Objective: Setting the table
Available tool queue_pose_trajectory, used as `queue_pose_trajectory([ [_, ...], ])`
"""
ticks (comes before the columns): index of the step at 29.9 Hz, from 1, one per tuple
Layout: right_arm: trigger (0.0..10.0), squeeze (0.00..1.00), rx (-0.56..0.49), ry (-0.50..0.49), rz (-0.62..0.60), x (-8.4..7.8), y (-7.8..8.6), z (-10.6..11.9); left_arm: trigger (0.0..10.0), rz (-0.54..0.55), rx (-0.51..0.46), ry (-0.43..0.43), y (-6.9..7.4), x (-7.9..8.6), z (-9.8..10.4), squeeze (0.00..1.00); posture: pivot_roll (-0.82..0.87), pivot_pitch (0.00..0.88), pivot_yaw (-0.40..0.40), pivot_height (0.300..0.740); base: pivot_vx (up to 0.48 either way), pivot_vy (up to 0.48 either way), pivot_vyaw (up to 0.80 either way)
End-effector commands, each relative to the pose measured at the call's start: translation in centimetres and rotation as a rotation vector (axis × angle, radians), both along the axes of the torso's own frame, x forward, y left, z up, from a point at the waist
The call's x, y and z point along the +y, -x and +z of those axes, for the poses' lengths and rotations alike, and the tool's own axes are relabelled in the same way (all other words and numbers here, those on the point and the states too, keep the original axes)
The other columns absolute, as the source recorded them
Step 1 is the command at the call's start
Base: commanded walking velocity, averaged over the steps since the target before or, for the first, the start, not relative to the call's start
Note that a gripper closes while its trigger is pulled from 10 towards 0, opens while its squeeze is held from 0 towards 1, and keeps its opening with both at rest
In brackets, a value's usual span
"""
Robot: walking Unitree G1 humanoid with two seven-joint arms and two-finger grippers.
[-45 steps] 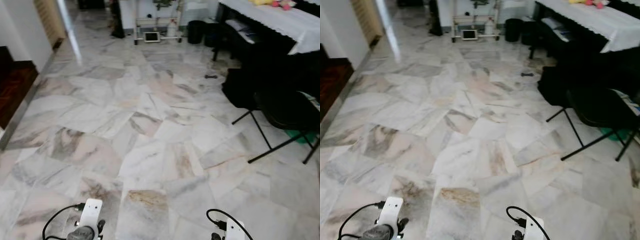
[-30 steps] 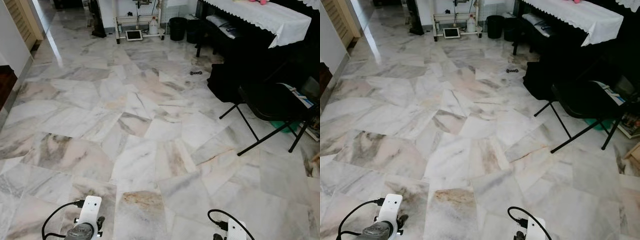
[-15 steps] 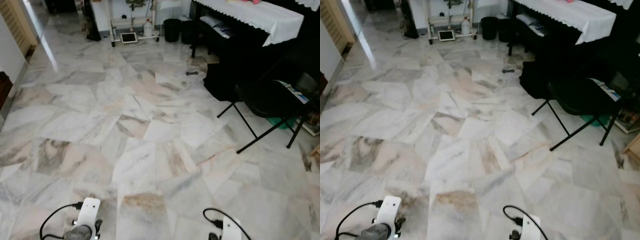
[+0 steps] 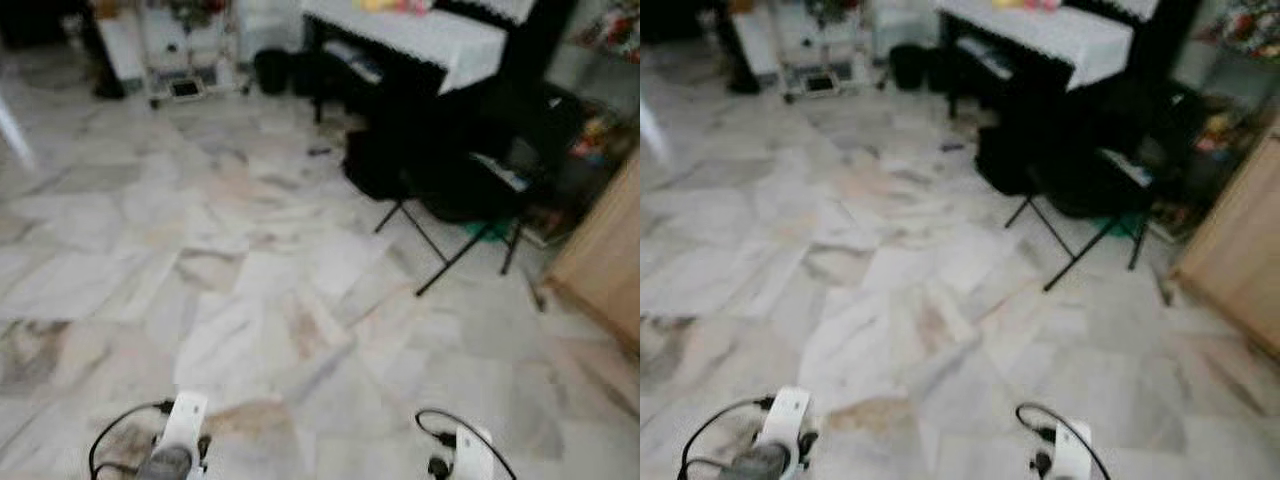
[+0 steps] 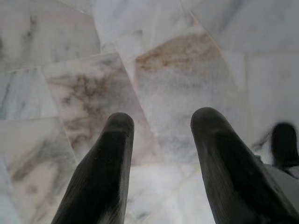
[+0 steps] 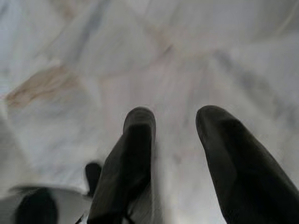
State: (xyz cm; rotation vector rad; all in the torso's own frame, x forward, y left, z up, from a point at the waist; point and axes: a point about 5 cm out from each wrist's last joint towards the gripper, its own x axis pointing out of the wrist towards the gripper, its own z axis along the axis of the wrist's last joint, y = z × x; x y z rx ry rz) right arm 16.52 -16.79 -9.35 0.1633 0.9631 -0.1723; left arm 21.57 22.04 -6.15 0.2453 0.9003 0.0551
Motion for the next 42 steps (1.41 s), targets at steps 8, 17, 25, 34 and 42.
queue_pose_trajectory([
  [8, 10.0, 0.00, 0.020, -0.003, 0.006, 0.6, 0.5, -0.3, 10.0, 0.004, 0.011, 0.000, 0.1, 0.0, -0.1, 0.00, 0.04, 0.000, 0.028, 0.740, 0.000, 0.000, -0.65],
  [17, 10.0, 0.00, 0.023, 0.007, 0.004, -0.6, 0.9, -0.3, 10.0, 0.010, 0.003, 0.004, 0.0, -0.1, -0.1, 0.00, 0.04, 0.000, 0.025, 0.740, 0.000, 0.000, -0.65],
  [25, 10.0, 0.00, 0.017, 0.022, -0.002, -2.2, 0.9, -0.1, 10.0, 0.012, 0.004, 0.007, 0.0, -0.2, -0.1, 0.00, 0.04, 0.000, 0.020, 0.740, 0.000, 0.000, -0.65],
  [34, 10.0, 0.00, 0.031, 0.026, 0.010, -2.5, 1.3, -0.3, 10.0, 0.041, -0.007, 0.029, 0.0, -0.5, -0.1, 0.00, 0.04, 0.000, 0.011, 0.740, 0.000, -0.180, -0.64],
  [42, 10.0, 0.00, 0.030, 0.004, 0.043, 0.5, 1.0, -0.5, 10.0, 0.047, -0.010, 0.039, 0.1, -0.5, -0.2, 0.00, 0.04, 0.000, 0.010, 0.740, 0.000, 0.000, -0.62],
])
